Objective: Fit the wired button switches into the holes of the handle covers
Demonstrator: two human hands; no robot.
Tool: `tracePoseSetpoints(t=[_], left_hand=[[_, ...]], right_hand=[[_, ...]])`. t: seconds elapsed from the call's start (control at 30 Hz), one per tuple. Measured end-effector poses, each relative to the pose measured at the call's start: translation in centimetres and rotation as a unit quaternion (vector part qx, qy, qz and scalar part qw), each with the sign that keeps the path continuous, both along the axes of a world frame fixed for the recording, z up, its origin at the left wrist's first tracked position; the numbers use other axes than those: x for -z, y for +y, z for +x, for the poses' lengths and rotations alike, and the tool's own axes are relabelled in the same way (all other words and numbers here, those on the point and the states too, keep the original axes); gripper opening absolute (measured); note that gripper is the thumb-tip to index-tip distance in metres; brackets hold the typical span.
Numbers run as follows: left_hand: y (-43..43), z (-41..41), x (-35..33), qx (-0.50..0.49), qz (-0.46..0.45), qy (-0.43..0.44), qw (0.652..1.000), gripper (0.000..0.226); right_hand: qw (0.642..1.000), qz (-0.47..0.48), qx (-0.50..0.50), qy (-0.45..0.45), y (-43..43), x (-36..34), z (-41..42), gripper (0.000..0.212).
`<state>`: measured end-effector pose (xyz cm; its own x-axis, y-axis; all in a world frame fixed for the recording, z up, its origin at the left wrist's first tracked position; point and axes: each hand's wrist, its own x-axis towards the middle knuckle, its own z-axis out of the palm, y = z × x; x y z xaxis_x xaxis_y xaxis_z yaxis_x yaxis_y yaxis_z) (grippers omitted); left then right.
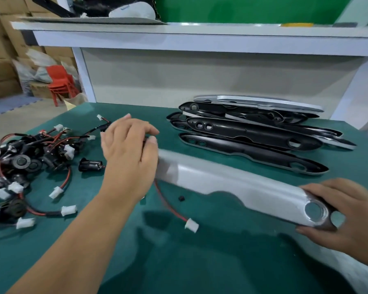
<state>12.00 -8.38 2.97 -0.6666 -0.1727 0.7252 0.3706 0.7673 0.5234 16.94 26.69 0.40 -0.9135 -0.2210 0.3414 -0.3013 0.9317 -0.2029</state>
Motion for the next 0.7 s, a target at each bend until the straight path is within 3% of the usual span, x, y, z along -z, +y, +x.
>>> tracePoseSetpoints(t=[0.1,0.27,0.33,0.43,0.5,0.6,0.7], left_hand=[[0.1,-0.3,0.4,0.044,0.013,-0.022,0.999,0.033],[-0.8,-0.7,0.6,0.101,0.121,-0.069,0.985,0.036],[-0.6,-0.9,0.5,0.121,0.206,-0.109,0.965,0.049],[0.3,-1.3,0.4,0.156,0.423,-0.147,0.880,0.087],[0.8,-1.1,0.5,0.201,0.505,-0.192,0.817,0.099],[1.7,-0.7,1.1,0.283,0.562,-0.241,0.739,0.084],[1.7,-0.9,1.4,0.282,0.601,-0.262,0.700,0.062]], right_hand=[[1.000,0.010,0.008,0.001,-0.2,0.4,-0.1,0.072],[0.999,-0.022,0.034,-0.005,0.7,0.4,-0.3,0.073],[0.999,-0.036,0.038,-0.004,0.9,0.3,-0.3,0.074],[0.998,-0.055,0.040,0.000,0.8,0.3,-0.2,0.075],[0.997,-0.063,0.044,0.000,0.8,0.4,-0.2,0.077],[0.996,-0.072,0.044,0.000,0.8,0.2,0.0,0.075],[0.997,-0.075,0.035,0.000,0.6,-0.2,0.2,0.071]])
